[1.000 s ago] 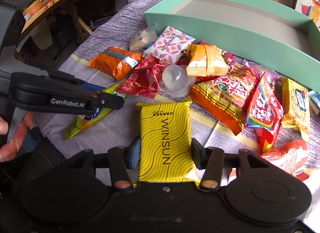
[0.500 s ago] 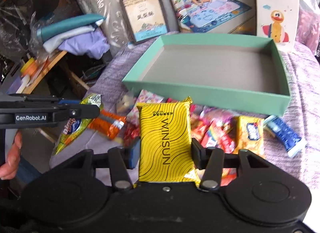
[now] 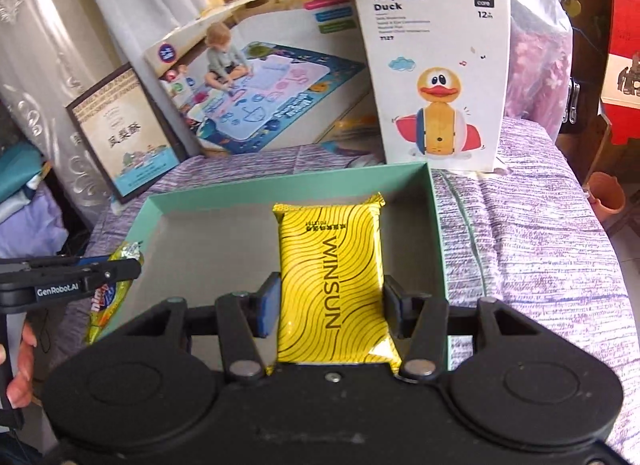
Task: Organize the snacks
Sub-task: 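Carry both snacks into the green box and open both grippers, then grasp the orange wafer with the left gripper while the right grasps the orange candy, then lift both snacks into the green box and release them, then grasp the pink-patterned WINSUN pack with the left gripper while the right grasps the red-orange chip bag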
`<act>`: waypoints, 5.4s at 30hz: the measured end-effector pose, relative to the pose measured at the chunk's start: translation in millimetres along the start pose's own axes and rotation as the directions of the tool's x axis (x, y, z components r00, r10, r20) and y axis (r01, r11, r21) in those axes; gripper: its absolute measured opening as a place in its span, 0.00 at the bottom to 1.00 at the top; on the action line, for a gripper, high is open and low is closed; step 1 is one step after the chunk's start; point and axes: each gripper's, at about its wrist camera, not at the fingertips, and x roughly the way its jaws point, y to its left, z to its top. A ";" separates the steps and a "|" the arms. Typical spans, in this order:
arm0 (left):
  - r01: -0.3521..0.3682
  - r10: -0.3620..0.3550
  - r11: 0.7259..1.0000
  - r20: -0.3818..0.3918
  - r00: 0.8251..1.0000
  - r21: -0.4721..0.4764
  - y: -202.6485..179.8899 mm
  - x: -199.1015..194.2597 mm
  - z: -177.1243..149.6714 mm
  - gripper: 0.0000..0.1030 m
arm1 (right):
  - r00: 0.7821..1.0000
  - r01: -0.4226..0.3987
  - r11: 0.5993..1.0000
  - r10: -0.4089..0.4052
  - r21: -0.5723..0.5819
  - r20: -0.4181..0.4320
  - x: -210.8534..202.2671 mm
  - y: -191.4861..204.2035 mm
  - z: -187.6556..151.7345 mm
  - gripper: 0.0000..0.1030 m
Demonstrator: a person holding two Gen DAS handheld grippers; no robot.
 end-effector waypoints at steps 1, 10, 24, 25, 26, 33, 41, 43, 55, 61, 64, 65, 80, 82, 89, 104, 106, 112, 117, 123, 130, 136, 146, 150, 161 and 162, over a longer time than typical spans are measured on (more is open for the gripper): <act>-0.014 0.014 1.000 -0.006 1.000 -0.004 6.4 9.3 4.0 0.21 | 1.000 0.006 1.000 -0.006 0.006 -0.008 12.2 -3.6 6.1 0.49; -0.114 0.114 0.993 -0.003 0.994 -0.021 34.9 52.7 21.3 0.52 | 0.999 0.045 0.999 -0.045 0.019 0.025 66.6 -21.7 23.1 0.61; -0.078 0.080 0.995 0.036 0.996 -0.058 46.1 -38.3 -39.1 0.96 | 0.996 -0.067 0.995 0.071 -0.070 0.057 -1.9 41.5 -29.4 0.95; -0.082 0.084 0.995 0.033 0.996 -0.062 51.1 -45.9 -47.4 0.96 | 0.995 -0.077 0.994 0.080 -0.073 0.051 -5.2 47.8 -36.2 0.97; -0.087 0.089 0.994 0.030 0.996 -0.066 56.4 -53.1 -55.3 0.96 | 0.995 -0.088 0.993 0.092 -0.078 0.048 -8.6 54.1 -43.0 1.00; -0.149 0.147 0.981 -0.029 0.989 -0.121 92.0 -90.0 -123.3 0.97 | 0.982 -0.187 0.975 0.189 -0.122 -0.002 -26.6 93.2 -88.3 1.00; -0.169 0.138 0.955 -0.139 0.981 -0.243 107.7 -85.1 -177.9 0.97 | 0.963 -0.249 0.956 0.227 -0.158 -0.145 -4.4 127.9 -124.2 0.73; -0.186 0.154 0.955 -0.151 0.977 -0.233 102.1 -79.5 -180.7 0.97 | 0.963 -0.239 0.955 0.209 -0.177 -0.169 1.5 135.3 -133.3 0.63; -0.217 0.208 0.975 -0.151 0.966 -0.044 79.8 -73.1 -200.4 0.97 | 0.954 -0.236 0.960 0.201 -0.148 -0.221 -10.7 142.2 -168.1 0.39; -0.271 0.266 0.962 -0.134 0.955 -0.021 86.4 -94.5 -206.7 0.96 | 0.943 -0.255 0.958 0.216 -0.133 -0.255 -17.1 146.6 -184.8 0.39; -0.325 0.310 0.938 -0.128 0.942 -0.119 96.4 -109.2 -208.2 0.96 | 0.939 -0.272 0.952 0.231 -0.138 -0.253 -22.5 149.3 -190.1 0.38; -0.330 0.306 0.928 -0.149 0.940 -0.175 104.0 -110.3 -207.2 0.96 | 0.940 -0.274 0.951 0.234 -0.141 -0.249 -23.8 150.0 -190.7 0.38; -0.199 0.147 0.949 -0.214 0.966 -0.244 82.2 -68.6 -187.7 0.54 | 0.956 -0.258 0.959 0.236 -0.117 -0.175 -39.6 122.5 -179.3 0.38; -0.186 0.145 0.964 -0.207 0.967 -0.192 75.2 -71.2 -187.3 0.53 | 0.956 -0.259 0.960 0.237 -0.111 -0.175 -37.3 122.6 -177.8 0.38; -0.192 0.155 0.970 -0.227 0.961 -0.148 70.3 -76.3 -202.3 0.57 | 0.953 -0.264 0.958 0.240 -0.116 -0.182 -29.2 132.8 -177.9 0.38; -0.057 0.059 0.993 0.016 0.998 -0.103 76.6 -147.5 -151.6 0.43 | 0.964 -0.259 0.954 0.247 -0.150 -0.094 -59.9 132.3 -133.6 0.38; -0.031 0.034 0.998 0.042 0.999 -0.059 65.8 -144.0 -130.9 0.43 | 0.973 -0.230 0.963 0.224 -0.143 -0.056 -60.5 126.0 -116.0 0.38; 0.027 -0.028 0.999 0.062 0.998 0.022 28.9 -95.5 -66.0 0.43 | 0.990 -0.133 0.987 0.137 -0.093 0.039 -43.8 94.4 -59.1 0.38; 0.056 -0.057 0.998 0.038 0.998 0.027 8.6 -31.6 -24.1 0.43 | 0.995 -0.077 0.996 0.080 -0.053 0.063 -7.9 67.7 -22.8 0.38; 0.058 -0.058 0.998 -0.014 0.998 0.021 -1.8 34.4 0.2 0.43 | 0.998 -0.032 0.999 0.032 -0.002 0.052 42.9 37.7 3.0 0.38; -0.036 0.039 0.998 -0.053 0.998 0.060 12.4 78.4 13.7 0.44 | 0.998 0.000 1.000 -0.001 0.016 0.059 74.6 17.0 15.3 0.38; -0.075 0.076 0.995 -0.010 0.997 0.070 14.6 73.5 17.7 0.60 | 0.994 0.022 0.999 -0.025 0.034 0.104 75.0 17.5 21.5 0.65; -0.081 0.074 0.992 0.075 0.994 0.093 -10.8 9.6 3.7 0.93 | 0.991 -0.004 1.000 0.003 0.008 0.132 23.0 42.4 1.4 1.00; -0.046 0.040 0.996 0.077 0.996 0.081 -14.4 -21.3 -14.1 0.98 | 0.991 -0.025 1.000 0.027 -0.013 0.134 -4.7 55.7 -10.4 1.00; -0.024 0.017 0.994 0.069 0.997 0.110 -11.8 -81.7 -92.3 1.00 | 0.992 -0.084 0.995 0.089 -0.057 0.093 -54.4 83.0 -74.0 1.00; -0.029 0.023 0.994 0.063 0.998 0.110 -9.6 -83.3 -99.8 1.00 | 0.992 -0.092 0.994 0.097 -0.059 0.086 -57.6 84.6 -81.2 1.00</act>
